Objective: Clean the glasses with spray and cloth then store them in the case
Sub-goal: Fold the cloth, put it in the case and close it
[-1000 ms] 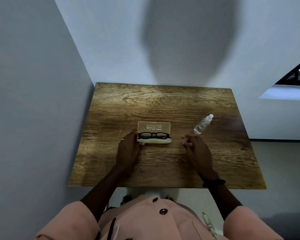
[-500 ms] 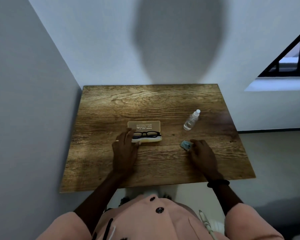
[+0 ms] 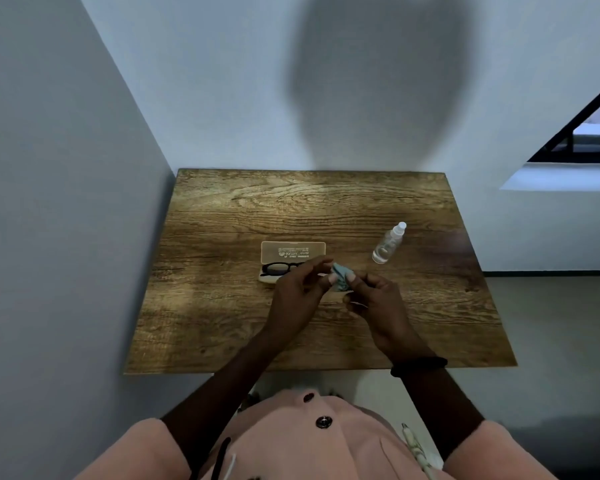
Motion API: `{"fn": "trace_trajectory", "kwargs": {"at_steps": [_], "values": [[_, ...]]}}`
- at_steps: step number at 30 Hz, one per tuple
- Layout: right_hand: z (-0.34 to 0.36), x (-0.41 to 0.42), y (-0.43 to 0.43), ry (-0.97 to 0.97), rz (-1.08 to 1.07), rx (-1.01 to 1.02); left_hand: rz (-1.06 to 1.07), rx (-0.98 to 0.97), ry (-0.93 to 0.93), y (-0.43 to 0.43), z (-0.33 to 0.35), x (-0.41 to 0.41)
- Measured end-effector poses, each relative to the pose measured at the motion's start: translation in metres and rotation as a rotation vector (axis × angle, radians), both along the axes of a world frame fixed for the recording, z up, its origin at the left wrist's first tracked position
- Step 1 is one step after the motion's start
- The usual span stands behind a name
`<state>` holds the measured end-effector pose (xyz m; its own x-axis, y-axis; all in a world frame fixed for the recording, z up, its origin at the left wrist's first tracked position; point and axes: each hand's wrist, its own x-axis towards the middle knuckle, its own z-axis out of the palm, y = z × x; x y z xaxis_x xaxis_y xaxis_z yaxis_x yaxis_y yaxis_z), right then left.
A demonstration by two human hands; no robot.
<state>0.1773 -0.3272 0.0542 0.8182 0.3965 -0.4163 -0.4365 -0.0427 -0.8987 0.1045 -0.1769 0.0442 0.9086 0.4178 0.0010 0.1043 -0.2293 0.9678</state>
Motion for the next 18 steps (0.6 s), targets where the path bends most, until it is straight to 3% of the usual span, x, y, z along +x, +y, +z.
{"fn": "trace_trajectory", "kwargs": {"at_steps": [5, 9, 13, 15, 18], "values": [[0.016, -0.009, 0.012, -0.088, 0.055, -0.006, 0.081, -0.264, 0.012, -0.001, 0.016, 0.003], [0.023, -0.010, 0.016, -0.489, -0.011, -0.255, 0.102, -0.410, -0.009, 0.000, 0.029, -0.001], [0.034, -0.007, 0.015, -0.724, 0.121, -0.303, 0.154, -0.487, -0.013, 0.001, 0.039, -0.002], [0.038, -0.007, 0.017, -0.666, 0.110, -0.267, 0.119, -0.526, -0.007, 0.003, 0.042, -0.004], [0.045, -0.008, 0.015, -0.307, 0.037, -0.053, 0.022, -0.666, 0.006, 0.003, 0.049, -0.008]]}}
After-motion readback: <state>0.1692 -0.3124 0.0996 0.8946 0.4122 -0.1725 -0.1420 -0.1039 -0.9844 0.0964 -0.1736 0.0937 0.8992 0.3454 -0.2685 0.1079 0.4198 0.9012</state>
